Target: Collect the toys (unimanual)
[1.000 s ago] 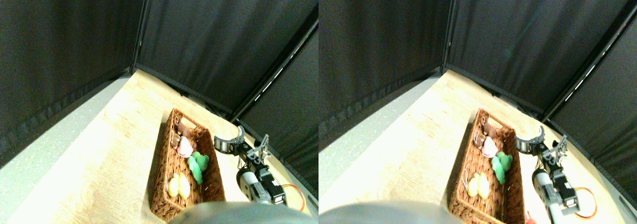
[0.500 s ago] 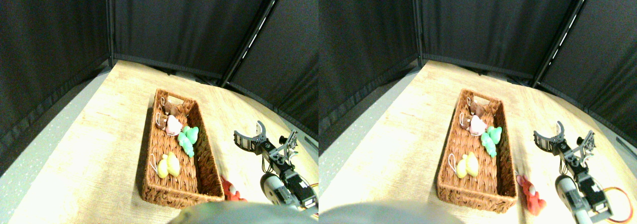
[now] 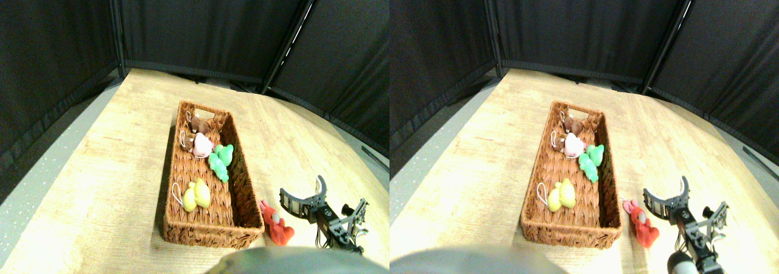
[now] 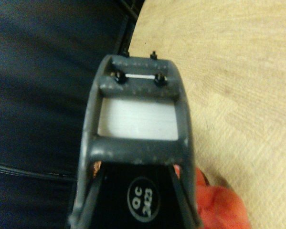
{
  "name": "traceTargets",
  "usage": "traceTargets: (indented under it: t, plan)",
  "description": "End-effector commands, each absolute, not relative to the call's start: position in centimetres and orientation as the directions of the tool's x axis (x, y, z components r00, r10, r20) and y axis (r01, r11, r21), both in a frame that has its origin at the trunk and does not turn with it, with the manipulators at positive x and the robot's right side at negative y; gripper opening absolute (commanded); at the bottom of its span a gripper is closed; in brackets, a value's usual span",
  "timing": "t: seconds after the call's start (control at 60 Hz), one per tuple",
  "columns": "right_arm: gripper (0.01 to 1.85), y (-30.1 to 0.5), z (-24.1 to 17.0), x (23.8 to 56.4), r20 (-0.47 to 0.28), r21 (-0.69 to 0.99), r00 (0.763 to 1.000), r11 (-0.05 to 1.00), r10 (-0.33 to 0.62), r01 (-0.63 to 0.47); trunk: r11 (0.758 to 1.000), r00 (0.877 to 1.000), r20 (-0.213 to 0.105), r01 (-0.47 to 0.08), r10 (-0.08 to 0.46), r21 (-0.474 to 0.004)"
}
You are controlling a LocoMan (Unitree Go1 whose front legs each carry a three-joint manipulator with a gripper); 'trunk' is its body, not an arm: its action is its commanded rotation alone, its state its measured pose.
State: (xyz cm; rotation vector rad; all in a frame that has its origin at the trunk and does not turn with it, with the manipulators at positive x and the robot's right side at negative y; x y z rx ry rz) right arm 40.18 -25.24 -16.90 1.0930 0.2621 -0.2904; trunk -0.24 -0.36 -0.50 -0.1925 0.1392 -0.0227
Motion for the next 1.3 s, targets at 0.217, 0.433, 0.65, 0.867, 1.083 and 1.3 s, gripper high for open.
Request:
traceTargets:
  t: [0.217, 0.433, 0.65, 0.867, 1.083, 1.3]
  plan:
    - [0.86, -24.0, -18.6, 38.0, -0.392, 0.812, 0.919, 0.451, -0.051, 0.371, 0.974, 0.990, -0.141, -0.002, -0.031, -0.228]
    - [0.80, -23.8, -21.1, 36.8, -0.442, 0.806, 0.894, 0.409, -0.067, 0.429, 0.973, 0.989, -0.144, -0.009, -0.025, -0.230]
    - [0.89, -24.4, -23.6, 36.1, -0.503, 0.796, 0.857, 0.327, -0.112, 0.510, 0.975, 0.988, -0.151, -0.019, -0.015, -0.222]
    - [0.96, -25.6, -26.0, 37.4, -0.536, 0.776, 0.837, 0.326, -0.113, 0.541, 0.978, 0.988, -0.156, -0.017, -0.016, -0.208]
    - [1.03, -25.9, -26.8, 39.0, -0.532, 0.785, 0.841, 0.315, -0.098, 0.534, 0.980, 0.986, -0.167, -0.017, -0.016, -0.198]
    - [0.81, -26.0, -26.8, 40.0, -0.527, 0.801, 0.843, 0.269, -0.107, 0.535, 0.980, 0.985, -0.172, -0.021, -0.013, -0.197]
